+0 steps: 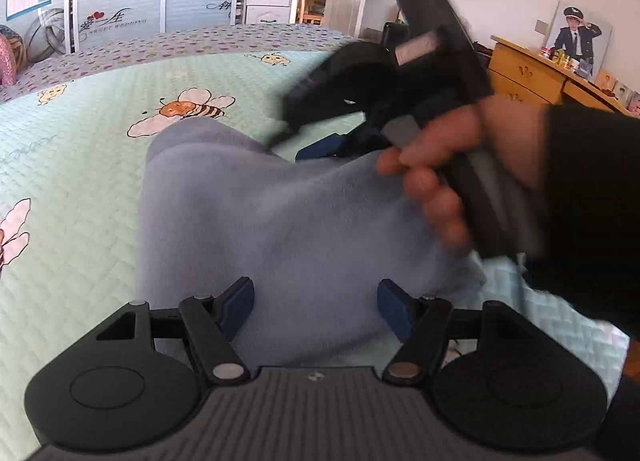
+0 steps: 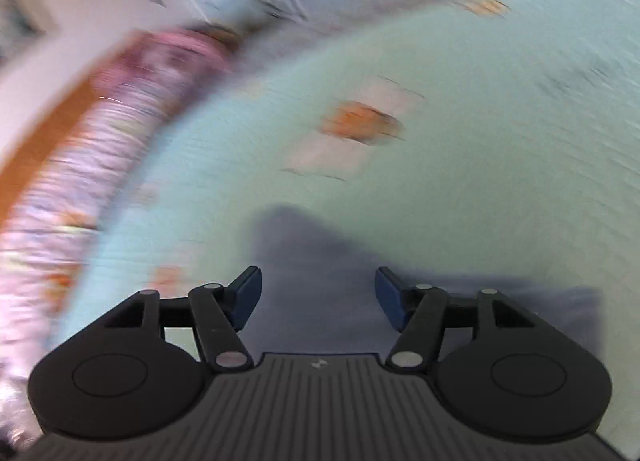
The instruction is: Fold clothes
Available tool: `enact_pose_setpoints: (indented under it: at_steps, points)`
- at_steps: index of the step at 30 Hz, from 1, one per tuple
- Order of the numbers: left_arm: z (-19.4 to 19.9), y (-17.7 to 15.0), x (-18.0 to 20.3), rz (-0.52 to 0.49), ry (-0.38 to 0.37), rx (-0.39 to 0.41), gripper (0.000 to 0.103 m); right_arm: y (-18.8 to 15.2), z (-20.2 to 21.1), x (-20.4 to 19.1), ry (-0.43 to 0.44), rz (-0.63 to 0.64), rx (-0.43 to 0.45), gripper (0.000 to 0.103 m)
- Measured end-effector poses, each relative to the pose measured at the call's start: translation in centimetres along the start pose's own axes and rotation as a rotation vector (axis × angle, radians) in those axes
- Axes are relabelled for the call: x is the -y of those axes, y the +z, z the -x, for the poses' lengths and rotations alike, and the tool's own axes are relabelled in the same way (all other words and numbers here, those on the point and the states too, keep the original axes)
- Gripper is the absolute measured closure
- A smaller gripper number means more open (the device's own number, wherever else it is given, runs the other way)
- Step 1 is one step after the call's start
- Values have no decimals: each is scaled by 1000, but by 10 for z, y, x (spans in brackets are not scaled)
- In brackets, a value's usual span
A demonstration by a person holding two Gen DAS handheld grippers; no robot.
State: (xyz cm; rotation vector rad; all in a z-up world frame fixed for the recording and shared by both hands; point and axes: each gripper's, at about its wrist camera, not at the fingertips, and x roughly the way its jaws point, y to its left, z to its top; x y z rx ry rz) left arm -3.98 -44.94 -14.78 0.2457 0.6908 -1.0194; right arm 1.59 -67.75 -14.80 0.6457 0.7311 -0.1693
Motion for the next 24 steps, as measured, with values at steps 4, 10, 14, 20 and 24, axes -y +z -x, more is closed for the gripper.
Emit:
enact_pose_setpoints:
  at_steps: [4, 10, 14, 20, 24]
  points:
    - [16, 7, -14, 31, 6, 74, 32, -21, 36, 6, 19, 27, 58, 72]
    - [-14, 47, -53, 126, -10, 51, 32, -59, 91, 13, 33, 120, 143, 48]
    - [-34, 62, -72, 239, -29, -23, 32, -94, 114, 16, -50, 313, 173, 49]
    - [-20, 71, -82, 398, -150, 38, 32, -85, 112, -34, -76, 547, 270, 35]
    - [-52, 75, -97, 465, -140, -69, 33, -102, 77, -46, -181, 717, 148, 35]
